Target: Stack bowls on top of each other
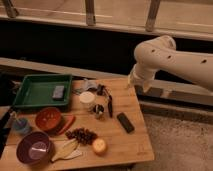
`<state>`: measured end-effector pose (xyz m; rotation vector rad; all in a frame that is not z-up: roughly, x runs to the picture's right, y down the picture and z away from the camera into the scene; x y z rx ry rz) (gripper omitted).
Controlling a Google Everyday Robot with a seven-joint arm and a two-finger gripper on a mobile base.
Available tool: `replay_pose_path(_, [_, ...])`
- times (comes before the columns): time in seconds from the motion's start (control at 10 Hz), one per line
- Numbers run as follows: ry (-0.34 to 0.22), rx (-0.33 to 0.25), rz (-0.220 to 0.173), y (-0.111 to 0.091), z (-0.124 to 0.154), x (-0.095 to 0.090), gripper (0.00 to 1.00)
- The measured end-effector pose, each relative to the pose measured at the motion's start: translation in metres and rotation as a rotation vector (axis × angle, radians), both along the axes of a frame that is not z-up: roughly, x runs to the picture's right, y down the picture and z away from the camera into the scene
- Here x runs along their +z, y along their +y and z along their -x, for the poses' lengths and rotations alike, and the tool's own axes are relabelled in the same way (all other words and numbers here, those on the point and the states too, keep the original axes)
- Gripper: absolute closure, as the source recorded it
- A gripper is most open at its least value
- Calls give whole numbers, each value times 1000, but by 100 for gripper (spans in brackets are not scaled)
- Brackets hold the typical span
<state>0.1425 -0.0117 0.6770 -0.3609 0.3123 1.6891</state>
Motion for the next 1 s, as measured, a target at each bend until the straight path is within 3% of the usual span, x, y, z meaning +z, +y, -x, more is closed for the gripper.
replay_pose_path(0.2, [-18, -17, -22, -7, 25, 3, 38])
replay_pose_path(0.6, [-117, -93, -18, -3, 117, 17, 38])
replay_pose_path(1.0, [-265, -165, 42, 36, 214, 17, 38])
